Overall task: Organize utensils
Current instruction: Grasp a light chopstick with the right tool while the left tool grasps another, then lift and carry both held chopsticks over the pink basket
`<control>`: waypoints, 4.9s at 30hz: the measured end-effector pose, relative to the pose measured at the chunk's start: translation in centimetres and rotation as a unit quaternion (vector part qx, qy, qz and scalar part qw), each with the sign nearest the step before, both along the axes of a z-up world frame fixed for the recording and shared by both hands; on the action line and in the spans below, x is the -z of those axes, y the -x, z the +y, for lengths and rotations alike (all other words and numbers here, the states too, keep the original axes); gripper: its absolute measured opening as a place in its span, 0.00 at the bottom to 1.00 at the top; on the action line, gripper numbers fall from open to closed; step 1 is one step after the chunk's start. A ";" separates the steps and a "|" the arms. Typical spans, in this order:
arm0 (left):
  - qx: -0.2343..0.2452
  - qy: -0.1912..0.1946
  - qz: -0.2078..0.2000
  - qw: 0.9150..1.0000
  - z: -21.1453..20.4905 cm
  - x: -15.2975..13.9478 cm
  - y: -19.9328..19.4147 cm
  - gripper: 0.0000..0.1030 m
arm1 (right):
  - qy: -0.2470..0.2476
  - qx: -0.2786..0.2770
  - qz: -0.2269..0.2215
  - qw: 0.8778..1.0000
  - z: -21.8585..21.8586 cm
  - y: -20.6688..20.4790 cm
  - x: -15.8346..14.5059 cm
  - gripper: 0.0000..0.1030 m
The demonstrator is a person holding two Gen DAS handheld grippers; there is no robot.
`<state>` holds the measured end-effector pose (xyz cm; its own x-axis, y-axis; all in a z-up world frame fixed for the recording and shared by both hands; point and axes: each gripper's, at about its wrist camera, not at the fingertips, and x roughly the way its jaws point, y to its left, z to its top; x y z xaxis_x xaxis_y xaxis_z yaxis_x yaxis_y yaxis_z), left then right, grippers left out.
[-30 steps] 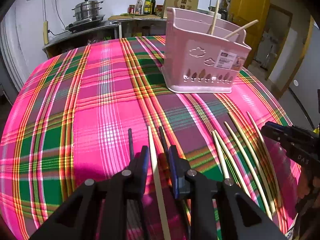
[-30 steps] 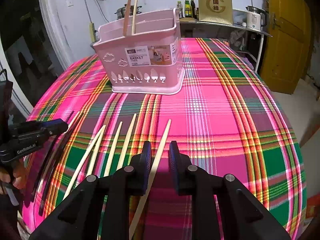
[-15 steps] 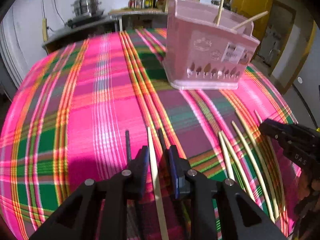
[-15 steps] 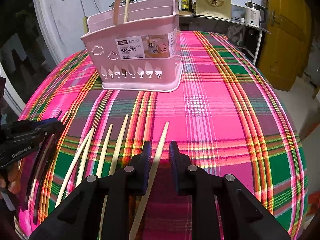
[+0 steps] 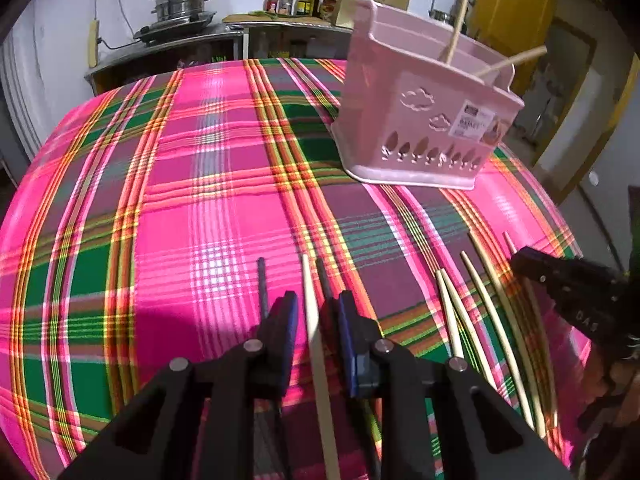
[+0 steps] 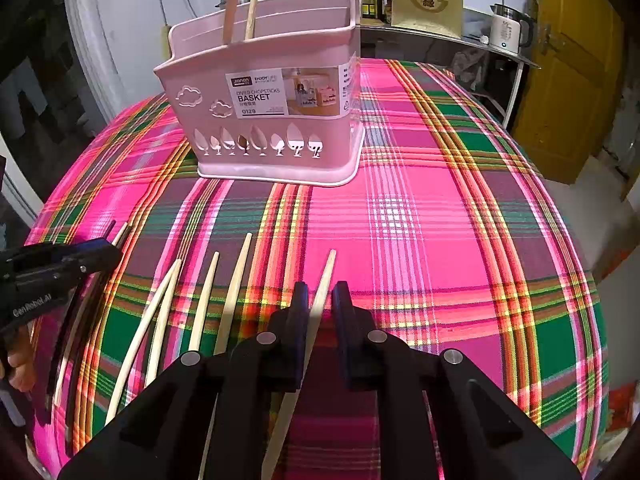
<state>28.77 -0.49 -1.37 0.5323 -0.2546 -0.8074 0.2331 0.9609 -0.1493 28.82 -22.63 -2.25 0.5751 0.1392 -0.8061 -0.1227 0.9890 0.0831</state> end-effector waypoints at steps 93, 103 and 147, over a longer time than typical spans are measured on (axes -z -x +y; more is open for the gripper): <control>0.040 0.001 -0.154 0.987 -2.7 -19.2 2.1 0.06 | -0.059 -0.075 -0.176 0.980 1.7 2.5 -17.4 0.06; 0.043 0.008 -0.174 0.984 -3.5 -22.7 -2.0 0.06 | -0.097 -0.083 -0.195 0.972 2.0 -1.9 -20.7 0.06; 0.056 0.014 -0.126 0.990 -5.8 -15.5 -11.1 0.06 | -0.092 -0.082 -0.146 0.981 3.4 -12.1 -14.9 0.06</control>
<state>39.91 -6.28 14.09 0.6829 -0.3443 -0.6442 0.3721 0.9229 -0.0988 40.89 -19.23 12.64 0.7358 0.3780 -0.5619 -0.3249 0.9250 0.1967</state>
